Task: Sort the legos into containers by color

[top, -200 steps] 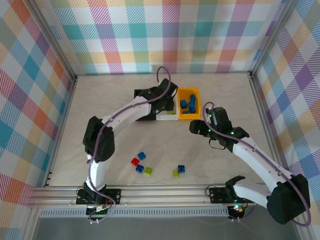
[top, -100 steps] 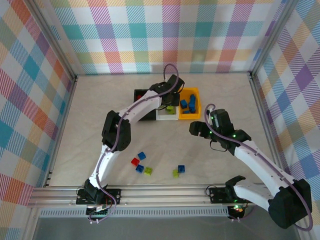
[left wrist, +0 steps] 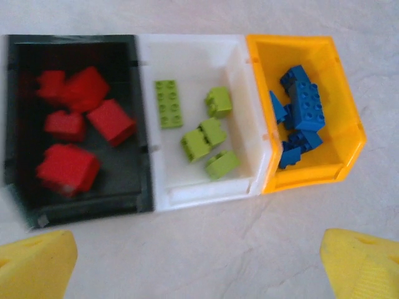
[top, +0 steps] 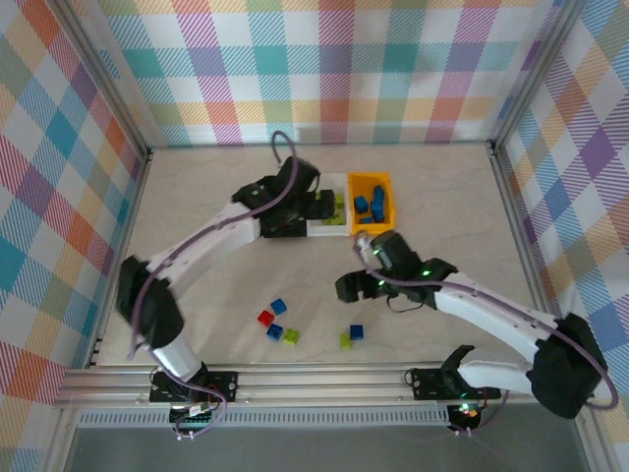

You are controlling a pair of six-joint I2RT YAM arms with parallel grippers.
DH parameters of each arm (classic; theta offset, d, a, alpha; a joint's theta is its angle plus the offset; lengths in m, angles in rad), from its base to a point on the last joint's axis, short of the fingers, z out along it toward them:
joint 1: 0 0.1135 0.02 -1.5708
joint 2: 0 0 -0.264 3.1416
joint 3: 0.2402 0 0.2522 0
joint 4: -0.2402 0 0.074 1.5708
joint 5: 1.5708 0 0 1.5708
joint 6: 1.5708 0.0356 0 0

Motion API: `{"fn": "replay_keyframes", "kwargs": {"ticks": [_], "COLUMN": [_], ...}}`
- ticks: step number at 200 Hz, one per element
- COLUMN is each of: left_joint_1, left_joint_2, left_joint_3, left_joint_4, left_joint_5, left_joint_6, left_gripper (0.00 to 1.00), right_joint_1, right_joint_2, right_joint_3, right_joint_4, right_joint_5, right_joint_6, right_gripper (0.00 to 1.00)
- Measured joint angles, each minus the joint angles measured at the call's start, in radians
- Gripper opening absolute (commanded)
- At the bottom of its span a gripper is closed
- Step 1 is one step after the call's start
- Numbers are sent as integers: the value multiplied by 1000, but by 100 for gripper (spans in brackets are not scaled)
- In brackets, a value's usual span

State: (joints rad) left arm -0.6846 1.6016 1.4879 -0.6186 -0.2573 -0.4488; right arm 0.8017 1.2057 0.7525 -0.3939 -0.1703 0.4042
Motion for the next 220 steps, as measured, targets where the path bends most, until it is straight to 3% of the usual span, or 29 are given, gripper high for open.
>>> {"fn": "replay_keyframes", "kwargs": {"ticks": [36,85,154,220], "left_joint_1": [18,85,103,119], "left_joint_2": [-241,-387,-446,-452], "left_joint_3": [-228,-378,-393,-398], "left_joint_4": [-27,-102,-116,-115], "left_joint_5": [-110,-187,-201,-197], "left_joint_6": [-47,-90,-101,-101], "left_gripper": [100,100,100,100], "right_joint_1": [224,399,476,516], "right_joint_2": [203,403,578,635], "right_joint_3": [76,219,337,359], "right_joint_4": [18,38,34,27], "right_joint_5": [8,68,238,305], "right_joint_6": [-26,-62,-159,-229], "right_gripper": [79,82,77,55]}}
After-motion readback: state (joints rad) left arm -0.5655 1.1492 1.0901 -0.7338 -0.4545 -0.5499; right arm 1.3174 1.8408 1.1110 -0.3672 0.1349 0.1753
